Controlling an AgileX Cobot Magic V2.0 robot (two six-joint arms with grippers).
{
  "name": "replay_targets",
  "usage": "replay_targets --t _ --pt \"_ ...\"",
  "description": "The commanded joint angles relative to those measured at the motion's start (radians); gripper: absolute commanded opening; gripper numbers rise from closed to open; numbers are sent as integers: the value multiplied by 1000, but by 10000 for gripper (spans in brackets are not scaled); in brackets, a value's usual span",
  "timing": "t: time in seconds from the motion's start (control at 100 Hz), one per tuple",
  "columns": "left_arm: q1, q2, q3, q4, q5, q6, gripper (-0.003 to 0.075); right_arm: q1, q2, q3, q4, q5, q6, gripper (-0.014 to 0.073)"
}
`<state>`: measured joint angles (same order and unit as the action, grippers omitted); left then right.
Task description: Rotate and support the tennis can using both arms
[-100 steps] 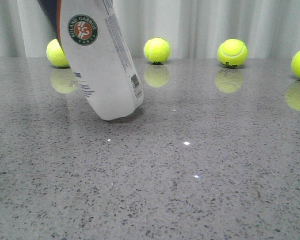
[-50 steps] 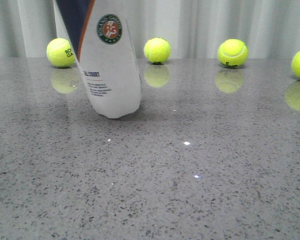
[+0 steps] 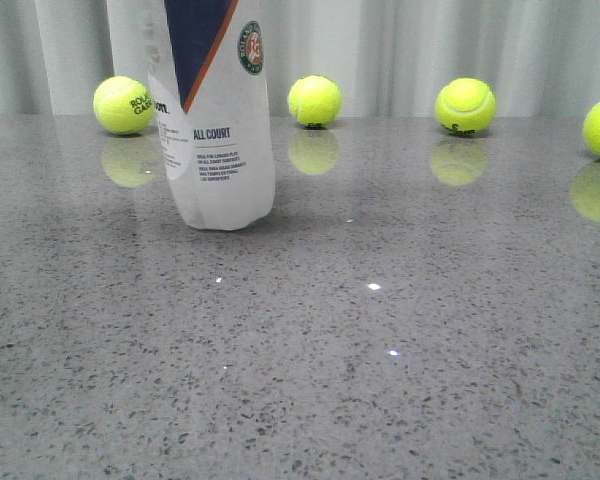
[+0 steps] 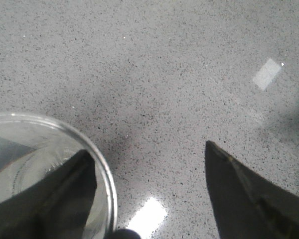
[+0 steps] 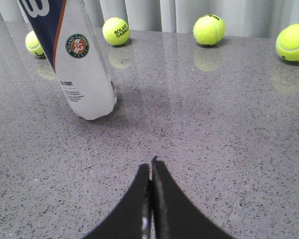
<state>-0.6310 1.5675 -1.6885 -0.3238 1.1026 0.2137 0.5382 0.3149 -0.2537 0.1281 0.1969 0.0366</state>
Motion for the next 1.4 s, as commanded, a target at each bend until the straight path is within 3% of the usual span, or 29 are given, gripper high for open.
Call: replay_targets --t 0.0,0.25,0.41,0.56,0.66,1.15,1.39 --pt "2 -33 -34 -37 -79 -9 455 -1 4 -28 -7 -75 -11 -60" --pt "2 -49 -34 -37 -163 -9 449 -1 4 -28 -7 -75 -11 -60" --pt "2 -83 -34 -26 -247 0 366 -1 4 -28 -7 -75 -11 -60" --pt "-24 -143 -19 38 -307 0 176 -1 4 -28 -7 -75 -11 -60" --pt "-46 -199 39 53 -385 0 -17 -1 4 -28 -7 -75 -11 -60" --pt "-53 -550 542 60 -716 1 -18 -1 4 -28 -7 -75 -11 -60" --pt "-53 -736 772 103 -744 1 -18 -1 4 -28 -7 -75 -11 -60"
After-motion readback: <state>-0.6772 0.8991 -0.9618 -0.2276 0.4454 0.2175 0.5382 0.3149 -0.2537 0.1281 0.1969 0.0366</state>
